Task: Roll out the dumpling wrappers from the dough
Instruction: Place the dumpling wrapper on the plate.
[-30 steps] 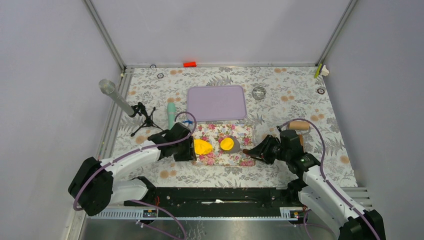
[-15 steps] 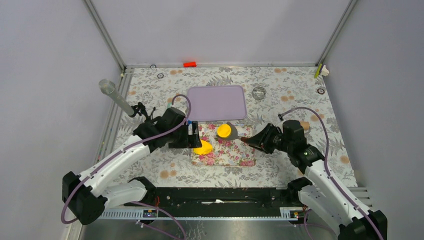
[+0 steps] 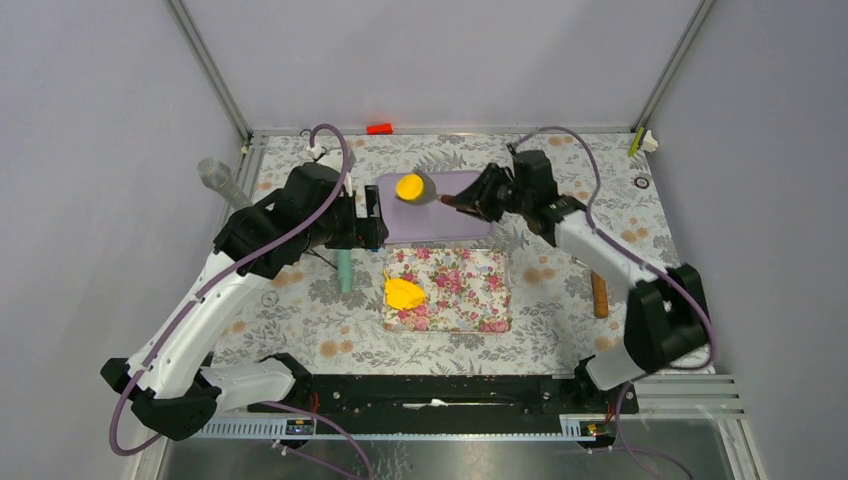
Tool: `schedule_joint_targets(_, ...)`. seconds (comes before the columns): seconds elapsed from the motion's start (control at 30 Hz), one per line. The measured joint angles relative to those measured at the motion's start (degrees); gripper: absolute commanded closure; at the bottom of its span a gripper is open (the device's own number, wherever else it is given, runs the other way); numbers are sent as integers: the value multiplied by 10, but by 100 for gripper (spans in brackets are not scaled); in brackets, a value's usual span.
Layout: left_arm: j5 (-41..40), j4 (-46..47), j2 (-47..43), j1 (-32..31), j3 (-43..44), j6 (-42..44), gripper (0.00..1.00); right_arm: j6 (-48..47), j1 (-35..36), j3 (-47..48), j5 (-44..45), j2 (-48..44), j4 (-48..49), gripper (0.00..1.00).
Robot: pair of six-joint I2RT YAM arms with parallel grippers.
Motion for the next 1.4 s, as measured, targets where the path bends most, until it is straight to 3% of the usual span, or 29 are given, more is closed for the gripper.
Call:
schedule_joint_targets(0.2,-31,-9,-32,37,-29,-21,11,-8,10,168,9,183,6,100)
schedule_joint_targets(0.37,-34,-10,-62,47,-42,-29,11,-23,21,267,35,269,-60,100)
schedule_joint_targets(0.87,-35,6,-93,56,-80,-32,11,-147,89,394,149,381,-161,100)
schedule_joint_targets(1.4,-24,6,-98,67,-90,-28,11,-275,135,479,292,407,-210,100)
